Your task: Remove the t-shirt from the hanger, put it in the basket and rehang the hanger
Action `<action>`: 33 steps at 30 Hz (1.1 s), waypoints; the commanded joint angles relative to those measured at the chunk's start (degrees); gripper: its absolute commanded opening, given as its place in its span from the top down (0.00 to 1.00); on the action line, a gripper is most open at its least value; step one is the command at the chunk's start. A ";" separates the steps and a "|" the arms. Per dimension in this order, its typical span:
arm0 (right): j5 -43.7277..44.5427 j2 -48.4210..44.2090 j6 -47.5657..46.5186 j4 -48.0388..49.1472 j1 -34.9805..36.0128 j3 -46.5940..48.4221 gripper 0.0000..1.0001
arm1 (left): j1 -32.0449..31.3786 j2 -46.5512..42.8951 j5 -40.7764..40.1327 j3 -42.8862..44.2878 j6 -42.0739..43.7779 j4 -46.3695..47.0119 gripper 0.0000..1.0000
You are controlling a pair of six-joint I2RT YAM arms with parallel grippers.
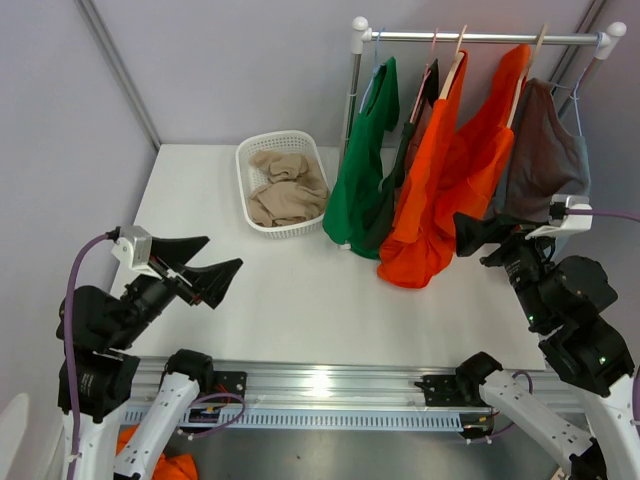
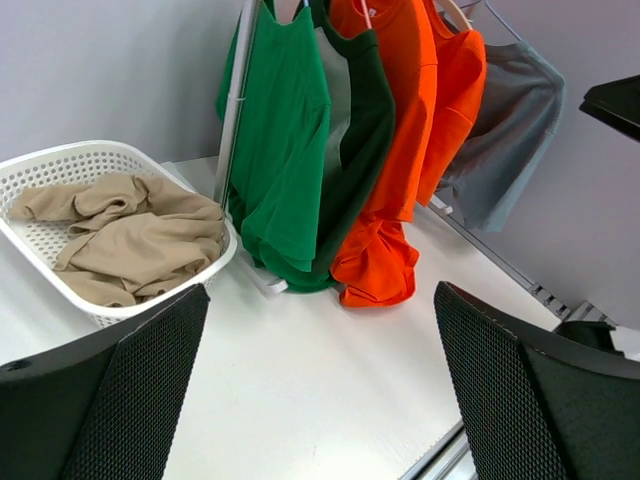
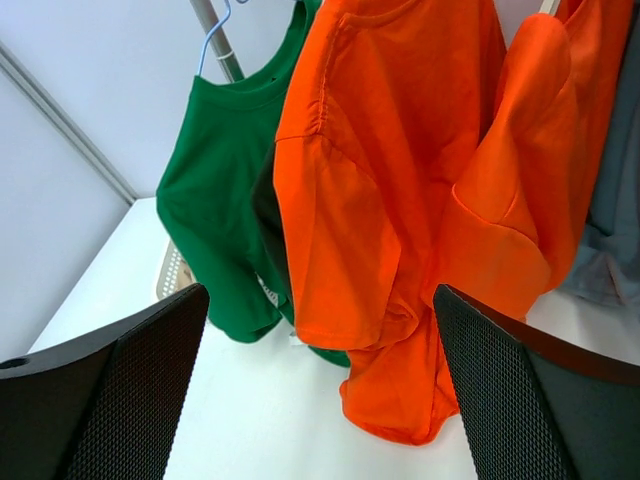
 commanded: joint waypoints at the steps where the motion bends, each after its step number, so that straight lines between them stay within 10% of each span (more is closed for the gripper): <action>1: -2.38 -0.26 0.35 1.62 0.25 0.04 0.01 | -0.25 0.37 -2.80 0.96 1.26 -1.12 0.01; 16: 1.56 1.85 -0.62 -1.19 0.16 1.70 0.01 | -0.25 1.07 -3.50 0.62 1.26 -0.69 0.00; 23: 4.13 16.94 -2.81 -5.33 -0.89 13.12 0.00 | -0.25 4.94 -1.57 0.00 0.29 1.78 0.01; 28: -14.74 27.41 0.61 -3.49 -15.81 23.75 0.02 | -0.25 6.26 -2.18 -1.58 0.47 2.74 0.00; 33: -15.12 36.89 -0.70 0.75 -27.68 33.76 0.01 | -0.25 6.00 -2.28 -1.59 1.35 2.74 0.01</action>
